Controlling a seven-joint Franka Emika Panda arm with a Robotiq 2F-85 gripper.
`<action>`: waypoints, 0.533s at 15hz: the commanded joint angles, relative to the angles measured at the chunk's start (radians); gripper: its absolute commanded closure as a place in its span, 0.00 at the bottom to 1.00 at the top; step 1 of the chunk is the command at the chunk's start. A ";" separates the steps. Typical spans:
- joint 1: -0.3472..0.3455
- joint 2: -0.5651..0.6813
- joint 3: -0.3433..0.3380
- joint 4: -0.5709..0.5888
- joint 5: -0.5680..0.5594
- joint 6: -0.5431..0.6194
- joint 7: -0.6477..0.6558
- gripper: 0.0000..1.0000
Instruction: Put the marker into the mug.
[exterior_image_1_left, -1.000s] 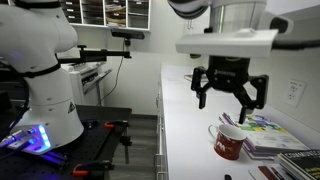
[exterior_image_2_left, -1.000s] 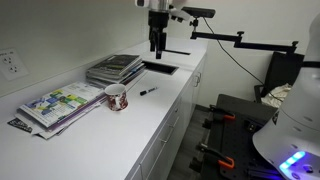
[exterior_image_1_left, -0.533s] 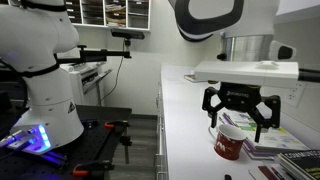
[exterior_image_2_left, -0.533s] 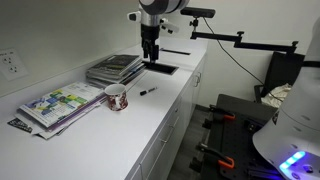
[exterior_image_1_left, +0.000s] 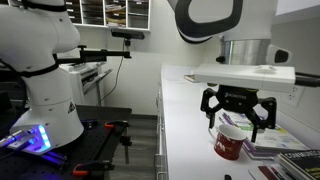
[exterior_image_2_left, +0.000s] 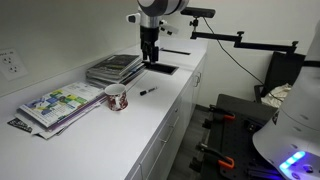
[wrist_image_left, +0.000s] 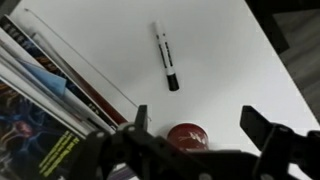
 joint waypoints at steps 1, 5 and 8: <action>-0.054 0.029 0.067 0.008 0.046 0.022 -0.140 0.00; -0.083 0.077 0.113 0.019 0.075 0.028 -0.272 0.00; -0.104 0.134 0.145 0.044 0.106 0.033 -0.330 0.00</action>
